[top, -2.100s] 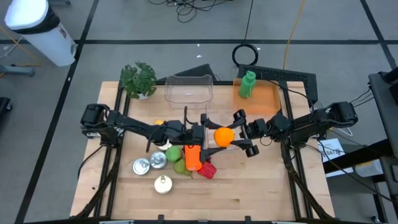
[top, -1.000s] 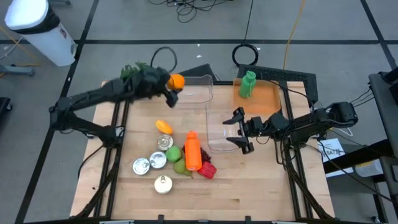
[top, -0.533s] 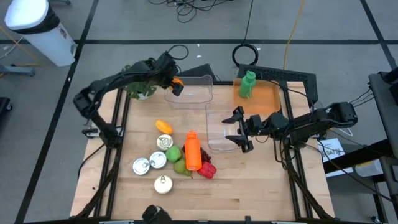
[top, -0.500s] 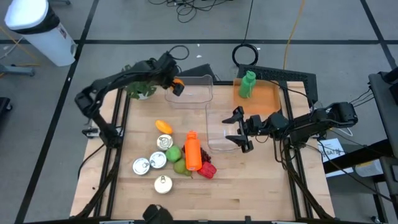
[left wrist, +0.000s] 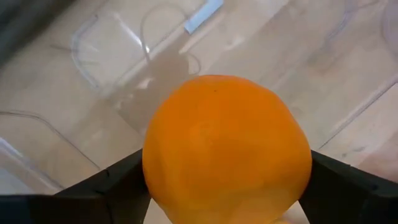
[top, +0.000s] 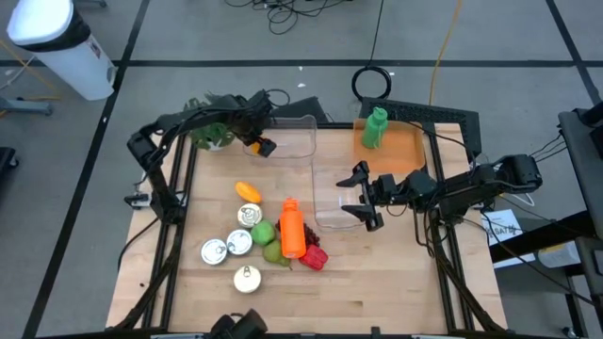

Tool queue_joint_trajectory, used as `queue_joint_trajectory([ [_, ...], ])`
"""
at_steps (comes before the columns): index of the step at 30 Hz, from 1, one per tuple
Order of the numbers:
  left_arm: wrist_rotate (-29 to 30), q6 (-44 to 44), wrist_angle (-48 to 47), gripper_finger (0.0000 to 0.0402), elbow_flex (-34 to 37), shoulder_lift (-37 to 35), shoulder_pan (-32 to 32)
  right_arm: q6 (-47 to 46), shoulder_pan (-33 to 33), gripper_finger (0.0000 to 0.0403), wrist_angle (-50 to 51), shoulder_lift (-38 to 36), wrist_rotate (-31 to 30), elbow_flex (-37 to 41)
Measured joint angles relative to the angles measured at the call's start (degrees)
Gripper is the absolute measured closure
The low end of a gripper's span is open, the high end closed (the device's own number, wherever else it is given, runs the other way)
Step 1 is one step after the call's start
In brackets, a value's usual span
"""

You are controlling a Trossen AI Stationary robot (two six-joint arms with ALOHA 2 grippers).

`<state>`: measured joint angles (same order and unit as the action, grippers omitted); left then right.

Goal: Pick & Place Food Item
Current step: Put the orange into the top transparent bin

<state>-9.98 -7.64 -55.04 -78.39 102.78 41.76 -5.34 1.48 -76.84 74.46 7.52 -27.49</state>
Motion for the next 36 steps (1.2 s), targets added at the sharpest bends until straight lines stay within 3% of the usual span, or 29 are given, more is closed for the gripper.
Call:
queue_joint_trajectory([
  [5,1.20,-0.70,-0.17,0.0081,0.00,0.00,-0.68,0.00,0.00,0.0122,-0.01,0.00,0.01,0.00],
  [13,3.58,-1.52,0.52,0.0051,0.00,-0.01,-1.40,0.00,0.00,0.0122,0.49,0.00,-0.01,0.00],
  [19,3.82,-2.61,6.84,0.0077,0.00,-0.02,-1.66,0.00,0.00,0.0122,0.45,0.00,-0.01,0.00],
  [29,4.06,-5.05,9.58,0.0059,0.00,0.00,2.43,0.00,0.00,0.0122,0.46,0.00,-0.01,0.00],
  [36,3.85,-6.57,12.06,0.0080,-0.02,1.79,3.85,0.00,0.01,0.0122,0.46,0.00,-0.01,0.00],
])
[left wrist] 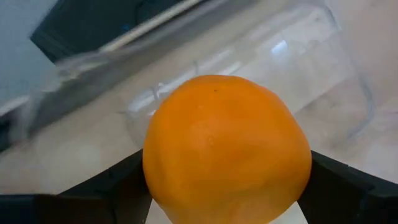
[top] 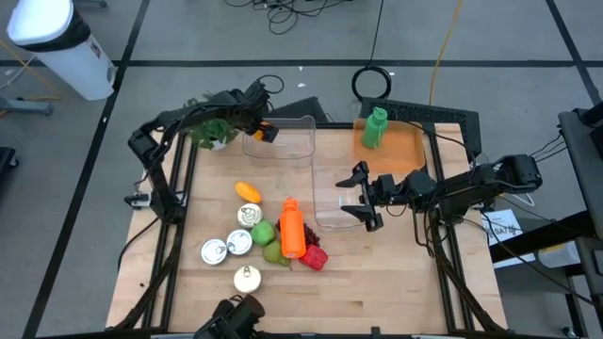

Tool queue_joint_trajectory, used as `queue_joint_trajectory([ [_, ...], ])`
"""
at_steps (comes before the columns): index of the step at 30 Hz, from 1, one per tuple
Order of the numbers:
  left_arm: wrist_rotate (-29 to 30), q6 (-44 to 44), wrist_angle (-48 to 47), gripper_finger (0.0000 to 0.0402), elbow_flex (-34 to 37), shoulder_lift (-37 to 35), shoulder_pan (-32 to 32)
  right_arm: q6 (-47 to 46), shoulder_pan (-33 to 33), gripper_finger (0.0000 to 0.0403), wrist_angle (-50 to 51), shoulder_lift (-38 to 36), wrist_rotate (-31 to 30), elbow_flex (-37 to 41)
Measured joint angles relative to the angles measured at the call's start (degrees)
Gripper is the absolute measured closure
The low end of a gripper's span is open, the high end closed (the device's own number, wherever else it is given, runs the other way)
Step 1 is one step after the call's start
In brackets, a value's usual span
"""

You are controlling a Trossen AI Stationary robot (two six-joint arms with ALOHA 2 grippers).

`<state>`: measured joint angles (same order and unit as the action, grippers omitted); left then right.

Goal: Pick & Place Food Item
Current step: Put the orange into the top transparent bin

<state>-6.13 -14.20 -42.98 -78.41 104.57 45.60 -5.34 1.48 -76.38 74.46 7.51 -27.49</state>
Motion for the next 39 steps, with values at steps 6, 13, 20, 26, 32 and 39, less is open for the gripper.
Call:
queue_joint_trajectory([
  [6,3.64,-1.20,0.24,0.0061,-0.22,4.28,0.04,0.00,0.02,0.0122,0.11,0.00,0.00,0.00],
  [13,8.29,-1.67,1.23,0.0055,-0.02,5.52,-0.08,0.00,0.02,0.0122,0.35,0.00,0.00,0.00],
  [20,7.09,-1.81,1.15,0.0054,0.09,5.14,-0.12,0.02,0.00,0.0122,0.38,0.02,0.00,0.00],
  [26,7.06,-1.71,1.18,0.0053,0.09,5.10,-0.48,0.01,0.02,0.0122,0.39,0.02,0.00,0.00],
  [32,7.29,-1.59,0.99,0.0053,0.09,5.09,-1.17,0.01,0.02,0.0122,0.45,0.02,0.00,0.00],
  [39,12.69,-2.05,0.68,0.0052,0.09,5.07,-2.24,0.02,0.01,0.0122,1.07,0.02,0.00,0.00],
])
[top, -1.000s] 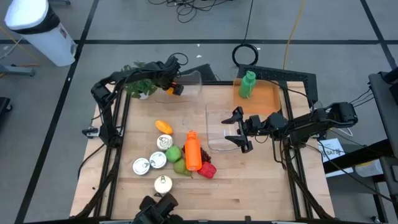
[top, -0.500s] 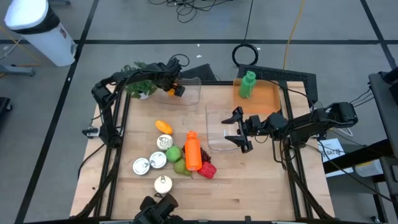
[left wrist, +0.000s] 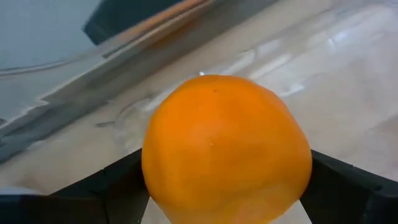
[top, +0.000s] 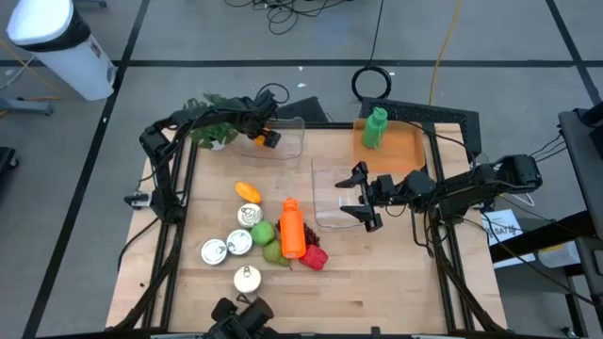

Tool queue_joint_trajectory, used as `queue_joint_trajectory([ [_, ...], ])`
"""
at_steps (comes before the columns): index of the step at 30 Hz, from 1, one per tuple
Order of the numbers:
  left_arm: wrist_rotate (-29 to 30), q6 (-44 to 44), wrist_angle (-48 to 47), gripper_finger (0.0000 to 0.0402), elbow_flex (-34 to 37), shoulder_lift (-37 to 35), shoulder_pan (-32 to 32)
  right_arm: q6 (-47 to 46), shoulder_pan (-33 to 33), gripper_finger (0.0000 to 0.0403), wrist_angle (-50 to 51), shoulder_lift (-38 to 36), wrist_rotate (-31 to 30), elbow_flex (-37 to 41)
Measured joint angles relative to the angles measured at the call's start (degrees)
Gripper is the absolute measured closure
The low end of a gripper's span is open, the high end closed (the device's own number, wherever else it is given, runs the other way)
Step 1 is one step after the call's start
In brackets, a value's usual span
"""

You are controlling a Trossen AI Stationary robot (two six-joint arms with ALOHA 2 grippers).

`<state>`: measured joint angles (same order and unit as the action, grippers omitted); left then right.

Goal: Pick & Place Food Item
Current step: Put the orange into the top transparent bin

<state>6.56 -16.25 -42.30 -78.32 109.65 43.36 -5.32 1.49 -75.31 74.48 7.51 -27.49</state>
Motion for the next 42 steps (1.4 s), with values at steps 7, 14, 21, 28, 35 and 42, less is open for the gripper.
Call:
queue_joint_trajectory([
  [7,-2.50,0.15,0.42,0.0052,-0.02,0.00,-1.12,0.00,0.00,0.0122,0.15,0.00,0.00,0.00],
  [14,-6.46,-2.22,0.39,0.0052,-0.07,-0.07,-1.12,-0.01,0.00,0.0122,0.15,0.00,0.00,0.00],
  [21,-3.67,-1.97,0.31,0.0040,-0.07,-0.07,-1.29,-0.02,0.00,0.0122,0.25,0.00,0.02,0.00],
  [28,-2.10,-1.80,0.85,0.0004,-0.09,-0.09,-1.54,-0.04,-0.01,0.0122,0.52,0.00,0.02,0.00],
  [35,-2.00,0.77,2.34,0.0019,-0.11,-0.09,-1.89,-0.02,0.00,0.0122,0.57,0.00,0.02,0.00],
  [42,-2.01,5.27,2.70,0.0014,-0.11,-0.09,-1.89,-0.02,0.00,0.0122,0.57,0.00,0.02,0.00],
])
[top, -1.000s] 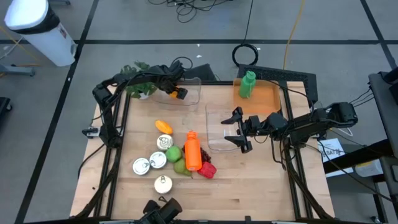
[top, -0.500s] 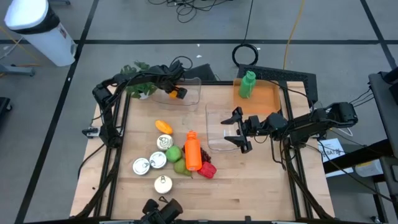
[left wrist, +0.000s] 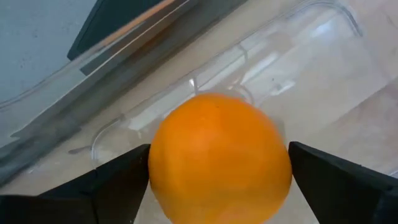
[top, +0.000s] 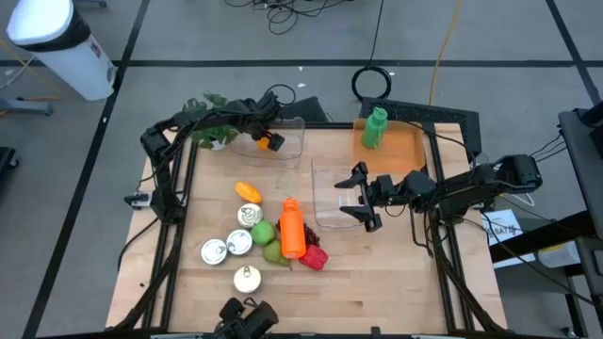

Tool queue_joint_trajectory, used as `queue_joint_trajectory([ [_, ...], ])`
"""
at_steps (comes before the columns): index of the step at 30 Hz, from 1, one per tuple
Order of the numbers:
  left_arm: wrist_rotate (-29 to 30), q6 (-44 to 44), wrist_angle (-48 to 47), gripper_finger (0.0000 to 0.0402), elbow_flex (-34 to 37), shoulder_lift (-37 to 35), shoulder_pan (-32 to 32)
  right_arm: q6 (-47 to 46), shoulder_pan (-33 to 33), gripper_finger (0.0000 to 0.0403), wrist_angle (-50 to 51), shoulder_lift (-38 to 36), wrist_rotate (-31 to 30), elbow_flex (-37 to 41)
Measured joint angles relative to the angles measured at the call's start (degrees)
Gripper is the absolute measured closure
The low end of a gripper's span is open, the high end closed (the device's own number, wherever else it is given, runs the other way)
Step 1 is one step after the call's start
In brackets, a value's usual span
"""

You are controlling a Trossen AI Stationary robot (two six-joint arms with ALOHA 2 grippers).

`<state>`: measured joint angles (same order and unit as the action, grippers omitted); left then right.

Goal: Pick & Place Food Item
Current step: Put the orange into the top transparent bin, then put the orange water bottle into the orange bin

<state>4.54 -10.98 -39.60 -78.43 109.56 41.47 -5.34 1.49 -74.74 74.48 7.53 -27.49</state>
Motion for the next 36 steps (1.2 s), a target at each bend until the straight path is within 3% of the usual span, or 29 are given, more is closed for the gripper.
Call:
queue_joint_trajectory([
  [10,0.04,0.37,0.95,0.0027,0.00,-1.45,0.00,0.00,0.01,0.0122,0.00,0.00,0.02,0.00],
  [24,1.34,3.63,3.24,0.0021,0.00,-15.64,-1.13,-0.01,0.00,0.0122,0.03,0.00,0.02,-0.01],
  [30,1.28,3.88,2.86,0.0032,0.00,-24.05,-5.92,-0.03,0.01,0.0122,0.57,0.00,0.01,-0.02],
  [36,1.03,6.93,0.99,0.0032,1.07,-33.32,-15.28,-3.01,-0.01,0.0122,0.46,0.00,0.42,-0.02],
])
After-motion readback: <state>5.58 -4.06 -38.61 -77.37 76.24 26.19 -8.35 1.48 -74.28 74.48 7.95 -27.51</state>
